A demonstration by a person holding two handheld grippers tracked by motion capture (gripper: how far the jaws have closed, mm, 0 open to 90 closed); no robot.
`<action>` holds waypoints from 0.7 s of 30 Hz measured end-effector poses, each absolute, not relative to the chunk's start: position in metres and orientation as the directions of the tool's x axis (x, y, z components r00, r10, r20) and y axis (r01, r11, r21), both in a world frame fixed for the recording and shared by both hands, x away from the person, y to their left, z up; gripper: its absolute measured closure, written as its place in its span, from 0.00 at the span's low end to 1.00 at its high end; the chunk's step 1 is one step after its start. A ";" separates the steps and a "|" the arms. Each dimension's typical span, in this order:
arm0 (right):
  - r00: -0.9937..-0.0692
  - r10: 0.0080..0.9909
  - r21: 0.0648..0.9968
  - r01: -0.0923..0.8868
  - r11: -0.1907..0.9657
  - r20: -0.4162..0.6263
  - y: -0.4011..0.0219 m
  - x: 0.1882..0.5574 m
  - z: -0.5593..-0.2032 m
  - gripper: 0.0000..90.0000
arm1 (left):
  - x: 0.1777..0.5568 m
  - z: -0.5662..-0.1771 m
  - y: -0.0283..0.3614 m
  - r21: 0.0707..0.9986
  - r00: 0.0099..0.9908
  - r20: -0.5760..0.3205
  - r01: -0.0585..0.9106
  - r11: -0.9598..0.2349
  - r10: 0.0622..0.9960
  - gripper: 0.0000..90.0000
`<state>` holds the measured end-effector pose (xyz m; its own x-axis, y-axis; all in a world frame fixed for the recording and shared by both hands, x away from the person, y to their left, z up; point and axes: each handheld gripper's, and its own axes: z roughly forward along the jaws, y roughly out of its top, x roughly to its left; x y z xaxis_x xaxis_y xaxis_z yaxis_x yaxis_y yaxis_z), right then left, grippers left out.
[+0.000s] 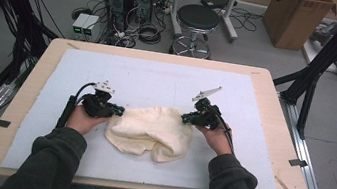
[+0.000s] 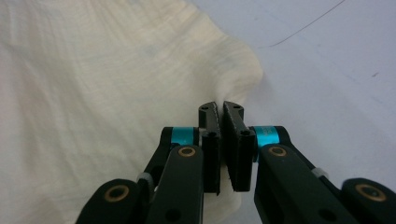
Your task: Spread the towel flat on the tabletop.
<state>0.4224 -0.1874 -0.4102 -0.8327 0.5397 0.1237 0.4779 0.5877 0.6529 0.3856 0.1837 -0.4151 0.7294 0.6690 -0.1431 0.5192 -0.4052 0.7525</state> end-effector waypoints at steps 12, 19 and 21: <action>-0.848 0.525 0.635 0.442 0.634 0.065 -0.180 0.414 -0.391 0.93 | 0.368 -0.390 0.178 0.754 0.732 -0.043 0.470 -0.458 0.680 0.96; -0.861 0.502 0.556 0.459 0.693 0.084 -0.173 0.412 -0.401 0.92 | 0.356 -0.408 0.167 0.681 0.789 -0.073 0.486 -0.548 0.610 0.95; -0.860 0.499 0.534 0.475 0.700 0.110 -0.172 0.411 -0.404 0.92 | 0.354 -0.413 0.166 0.667 0.795 -0.080 0.491 -0.560 0.601 0.94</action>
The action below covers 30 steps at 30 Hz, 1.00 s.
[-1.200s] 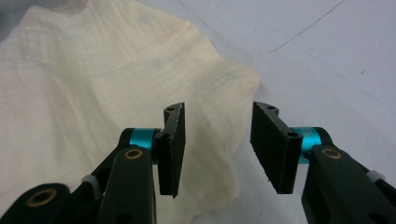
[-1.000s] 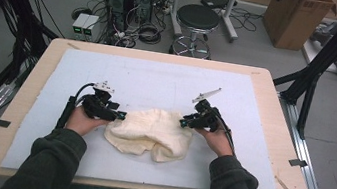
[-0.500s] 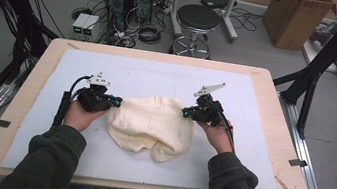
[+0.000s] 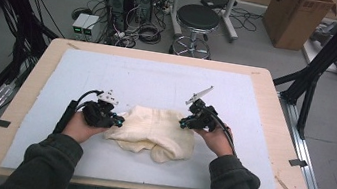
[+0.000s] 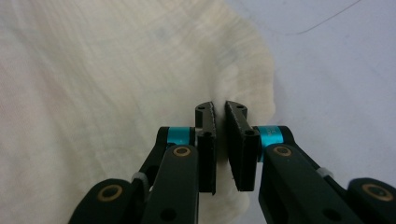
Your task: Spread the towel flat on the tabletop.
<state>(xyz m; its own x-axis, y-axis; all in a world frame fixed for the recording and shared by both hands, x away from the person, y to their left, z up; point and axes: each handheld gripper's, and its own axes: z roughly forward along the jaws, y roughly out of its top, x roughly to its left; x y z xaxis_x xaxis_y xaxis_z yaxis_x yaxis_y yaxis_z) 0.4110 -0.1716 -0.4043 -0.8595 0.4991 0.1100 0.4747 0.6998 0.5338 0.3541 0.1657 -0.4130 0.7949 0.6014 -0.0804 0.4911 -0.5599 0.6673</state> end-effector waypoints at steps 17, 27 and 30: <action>-0.846 0.496 0.605 0.502 0.618 0.196 -0.186 0.399 -0.423 0.73 | 0.353 -0.421 0.165 0.631 0.796 -0.132 0.528 -0.569 0.591 0.84; -0.784 0.586 0.695 0.537 0.478 0.204 -0.217 0.413 -0.406 0.76 | 0.349 -0.423 0.164 0.623 0.819 -0.123 0.503 -0.599 0.561 0.96; -0.762 0.617 0.675 0.562 0.478 0.197 -0.216 0.419 -0.411 0.77 | 0.349 -0.423 0.164 0.625 0.819 -0.126 0.504 -0.597 0.560 0.96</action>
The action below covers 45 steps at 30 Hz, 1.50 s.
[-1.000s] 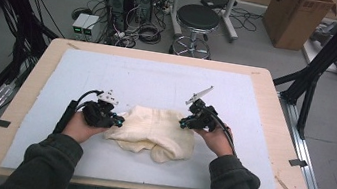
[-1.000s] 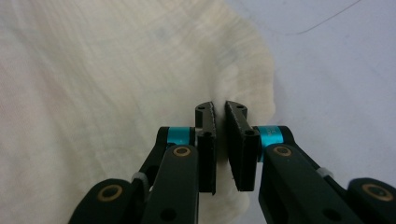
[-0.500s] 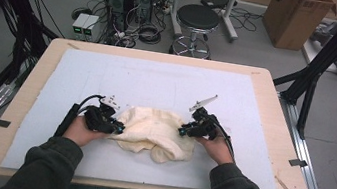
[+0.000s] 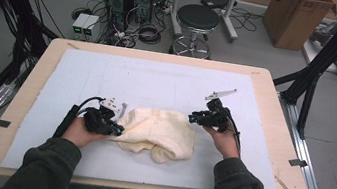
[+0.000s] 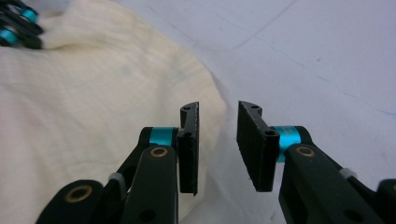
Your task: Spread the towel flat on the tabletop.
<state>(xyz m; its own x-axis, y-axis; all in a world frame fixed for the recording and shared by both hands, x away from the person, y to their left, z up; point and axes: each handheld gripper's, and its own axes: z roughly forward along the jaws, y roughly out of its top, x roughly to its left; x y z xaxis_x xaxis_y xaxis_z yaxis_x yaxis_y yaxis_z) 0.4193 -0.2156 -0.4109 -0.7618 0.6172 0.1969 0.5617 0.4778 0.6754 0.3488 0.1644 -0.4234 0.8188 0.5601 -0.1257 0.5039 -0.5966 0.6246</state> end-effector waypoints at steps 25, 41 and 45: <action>-0.779 0.626 0.622 0.498 0.605 0.014 -0.194 0.418 -0.409 0.88 | 0.346 -0.422 0.164 0.674 0.812 -0.114 0.487 -0.555 0.572 0.96; -0.831 0.554 0.587 0.477 0.654 0.058 -0.188 0.409 -0.426 0.92 | 0.363 -0.402 0.187 0.745 0.752 -0.197 0.532 -0.403 0.629 0.78; -0.832 0.550 0.588 0.479 0.651 0.068 -0.191 0.407 -0.426 0.93 | 0.374 -0.399 0.191 0.765 0.705 -0.210 0.550 -0.336 0.677 0.82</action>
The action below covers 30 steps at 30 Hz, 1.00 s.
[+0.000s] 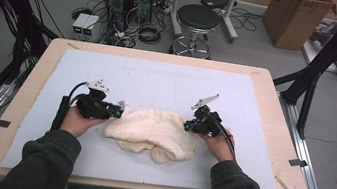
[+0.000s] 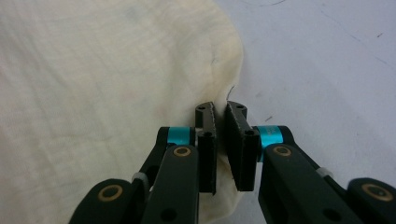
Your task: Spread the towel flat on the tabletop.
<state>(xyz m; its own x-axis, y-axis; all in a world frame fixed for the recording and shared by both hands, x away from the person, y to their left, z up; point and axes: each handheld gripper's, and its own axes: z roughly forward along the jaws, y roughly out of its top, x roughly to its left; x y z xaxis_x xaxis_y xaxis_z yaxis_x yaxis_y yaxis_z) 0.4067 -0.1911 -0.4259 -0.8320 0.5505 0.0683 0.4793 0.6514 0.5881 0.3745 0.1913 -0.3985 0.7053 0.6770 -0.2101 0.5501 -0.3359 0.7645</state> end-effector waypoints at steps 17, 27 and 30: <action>-0.838 0.540 0.601 0.472 0.645 0.078 -0.199 0.408 -0.427 0.93 | 0.383 -0.421 0.176 0.640 0.738 -0.207 0.598 -0.482 0.642 0.87; -0.836 0.543 0.600 0.472 0.646 0.073 -0.198 0.407 -0.427 0.92 | 0.386 -0.412 0.188 0.693 0.686 -0.203 0.605 -0.393 0.699 0.85; -0.835 0.544 0.600 0.474 0.644 0.076 -0.198 0.407 -0.427 0.93 | 0.388 -0.410 0.194 0.726 0.631 -0.199 0.608 -0.320 0.750 0.85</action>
